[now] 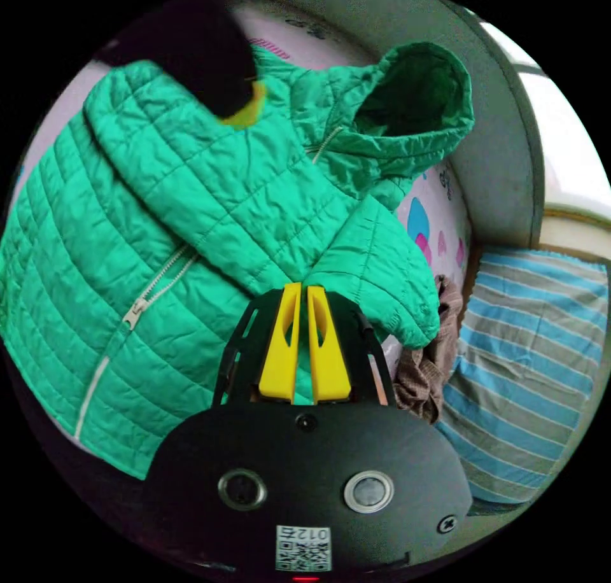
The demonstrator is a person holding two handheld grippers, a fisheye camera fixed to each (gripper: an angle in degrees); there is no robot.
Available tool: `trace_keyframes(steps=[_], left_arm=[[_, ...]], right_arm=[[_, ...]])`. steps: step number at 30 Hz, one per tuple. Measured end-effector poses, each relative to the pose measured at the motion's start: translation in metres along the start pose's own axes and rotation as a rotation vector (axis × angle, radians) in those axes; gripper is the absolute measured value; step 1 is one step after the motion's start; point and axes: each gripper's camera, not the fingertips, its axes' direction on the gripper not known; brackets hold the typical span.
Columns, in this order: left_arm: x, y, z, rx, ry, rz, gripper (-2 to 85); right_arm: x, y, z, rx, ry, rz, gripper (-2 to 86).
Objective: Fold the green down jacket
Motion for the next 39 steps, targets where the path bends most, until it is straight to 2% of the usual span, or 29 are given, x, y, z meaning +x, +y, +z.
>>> trace_keyframes(steps=[3, 7, 10, 12, 15, 20, 24, 26, 29, 33, 35, 39], left_arm=[[0.008, -0.012, 0.005, -0.012, -0.005, 0.038, 1.6], [0.028, -0.022, 0.027, -0.074, 0.01, 0.067, 1.6], [0.045, -0.021, 0.033, -0.066, 0.019, 0.082, 1.9], [0.054, -0.021, 0.033, -0.045, 0.022, 0.095, 2.4], [0.072, -0.023, 0.03, -0.016, 0.028, 0.124, 3.6], [0.124, -0.028, 0.031, -0.021, 0.026, 0.259, 6.9], [0.148, -0.026, 0.053, -0.092, -0.09, 0.322, 7.5], [0.15, -0.025, 0.061, -0.114, -0.158, 0.303, 6.9], [0.144, -0.026, 0.059, -0.121, -0.148, 0.264, 5.8], [0.117, -0.027, 0.035, -0.117, -0.06, 0.167, 4.2], [0.098, -0.022, 0.018, -0.092, -0.029, 0.138, 3.6], [0.036, -0.002, -0.021, -0.044, -0.002, 0.05, 2.0]], right_arm=[[-0.006, 0.014, -0.004, 0.065, 0.028, 0.005, 1.9], [0.015, 0.036, -0.009, 0.119, -0.135, 0.082, 6.1], [0.052, 0.063, -0.013, 0.138, -0.341, 0.242, 6.4], [0.092, 0.091, -0.006, 0.142, -0.593, 0.397, 6.4], [0.142, 0.121, 0.022, 0.1, -0.838, 0.589, 7.2], [0.219, 0.164, 0.076, 0.095, -0.967, 1.015, 7.8], [0.242, 0.175, 0.143, 0.095, -1.341, 1.261, 9.1], [0.243, 0.171, 0.152, 0.099, -1.342, 1.309, 7.6], [0.244, 0.154, 0.137, 0.161, -1.235, 1.26, 1.6], [0.238, 0.099, 0.077, 0.14, -0.881, 0.953, -0.6], [0.23, 0.076, 0.046, 0.18, -0.807, 0.835, -0.8], [0.196, 0.02, -0.014, 0.26, -0.8, 0.62, -0.8]])
